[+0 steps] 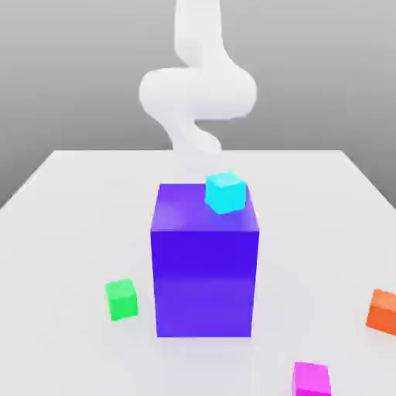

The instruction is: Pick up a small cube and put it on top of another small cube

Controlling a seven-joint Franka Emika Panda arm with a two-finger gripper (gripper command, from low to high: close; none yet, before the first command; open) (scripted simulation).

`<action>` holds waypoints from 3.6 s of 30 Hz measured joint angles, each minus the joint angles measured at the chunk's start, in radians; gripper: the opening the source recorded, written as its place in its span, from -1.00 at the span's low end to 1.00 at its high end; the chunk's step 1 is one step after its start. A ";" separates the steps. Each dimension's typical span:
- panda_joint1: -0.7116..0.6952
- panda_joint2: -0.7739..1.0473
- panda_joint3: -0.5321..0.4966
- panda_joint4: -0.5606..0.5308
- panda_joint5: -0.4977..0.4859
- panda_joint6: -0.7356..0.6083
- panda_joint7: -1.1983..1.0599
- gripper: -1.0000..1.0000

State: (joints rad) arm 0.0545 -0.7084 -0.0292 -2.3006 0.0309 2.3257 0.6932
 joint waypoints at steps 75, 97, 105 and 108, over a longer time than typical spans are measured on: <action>0.112 0.747 -0.382 -0.179 -0.230 0.140 -1.399 -1.00; -0.028 0.460 -0.510 -0.591 -0.339 0.326 -1.866 -1.00; -0.041 0.523 -0.514 -0.573 -0.360 0.362 -1.853 -1.00; -0.034 0.563 -0.520 -0.571 -0.345 0.401 -1.864 -1.00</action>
State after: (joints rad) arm 0.0209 -0.1454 -0.5491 -2.8717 -0.3141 2.7262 -1.1704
